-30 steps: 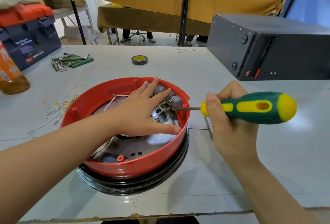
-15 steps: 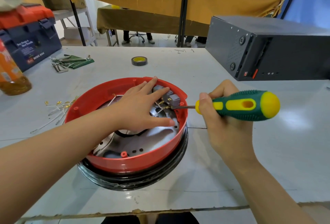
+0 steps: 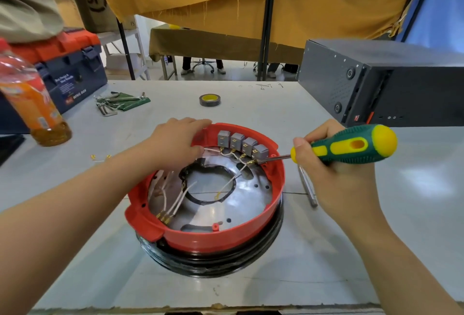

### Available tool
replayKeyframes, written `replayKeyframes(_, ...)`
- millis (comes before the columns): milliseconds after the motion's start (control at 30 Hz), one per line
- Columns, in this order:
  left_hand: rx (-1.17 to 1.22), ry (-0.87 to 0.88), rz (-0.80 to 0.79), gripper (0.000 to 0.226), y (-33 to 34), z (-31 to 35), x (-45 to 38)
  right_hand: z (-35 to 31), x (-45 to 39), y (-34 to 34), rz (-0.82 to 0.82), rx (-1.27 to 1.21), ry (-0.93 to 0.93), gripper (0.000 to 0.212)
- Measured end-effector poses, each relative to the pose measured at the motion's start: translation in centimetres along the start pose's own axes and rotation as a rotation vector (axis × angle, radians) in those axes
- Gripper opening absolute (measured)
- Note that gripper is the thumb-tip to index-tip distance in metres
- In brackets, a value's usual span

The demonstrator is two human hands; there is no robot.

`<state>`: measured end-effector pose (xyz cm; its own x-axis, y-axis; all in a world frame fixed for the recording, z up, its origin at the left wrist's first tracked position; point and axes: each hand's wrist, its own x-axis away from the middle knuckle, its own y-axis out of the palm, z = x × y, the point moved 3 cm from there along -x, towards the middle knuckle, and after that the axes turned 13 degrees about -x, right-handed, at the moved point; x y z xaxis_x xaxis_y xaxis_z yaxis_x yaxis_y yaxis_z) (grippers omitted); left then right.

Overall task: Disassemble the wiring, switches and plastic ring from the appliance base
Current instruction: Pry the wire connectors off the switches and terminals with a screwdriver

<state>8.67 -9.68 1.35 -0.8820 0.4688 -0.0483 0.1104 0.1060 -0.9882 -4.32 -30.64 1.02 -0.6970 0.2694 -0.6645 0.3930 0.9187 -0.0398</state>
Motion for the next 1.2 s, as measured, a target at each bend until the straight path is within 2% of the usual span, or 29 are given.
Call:
replayKeyframes(133, -0.039, -0.027, 0.047, 0.063, 0.9, -0.4, 0.5, 0.1, -0.3, 0.1, -0.012, -0.001, 0.026, 0.019)
replayKeyframes(367, -0.084, 0.007, 0.049, 0.083, 1.9, -0.3, 0.3, -0.3, -0.6, -0.2, -0.024, 0.014, -0.028, 0.015)
replayKeyframes(633, -0.058, 0.107, 0.019, 0.094, 1.5, -0.7, -0.5, -0.6, -1.6, 0.2, -0.148, 0.069, -0.078, 0.021)
replayKeyframes(800, -0.12, 0.084, -0.002, 0.091, 0.7, 0.6, -1.9, 0.2, -2.5, 1.4, -0.205, 0.01, -0.073, 0.018)
replayKeyframes(933, -0.065, 0.073, -0.036, 0.102, 1.1, 3.3, -2.5, 1.0, -2.4, 1.7, -0.192, -0.006, -0.069, 0.02)
replayKeyframes(1100, -0.056, 0.09, 0.019, 0.118, 2.4, 3.1, -1.8, 1.4, -1.6, 1.5, -0.183, -0.02, -0.106, 0.019)
replayKeyframes(1200, -0.055, 0.112, 0.029, 0.12, 2.6, 3.1, -1.8, 1.3, -1.3, 1.9, -0.218, -0.032, -0.12, 0.02)
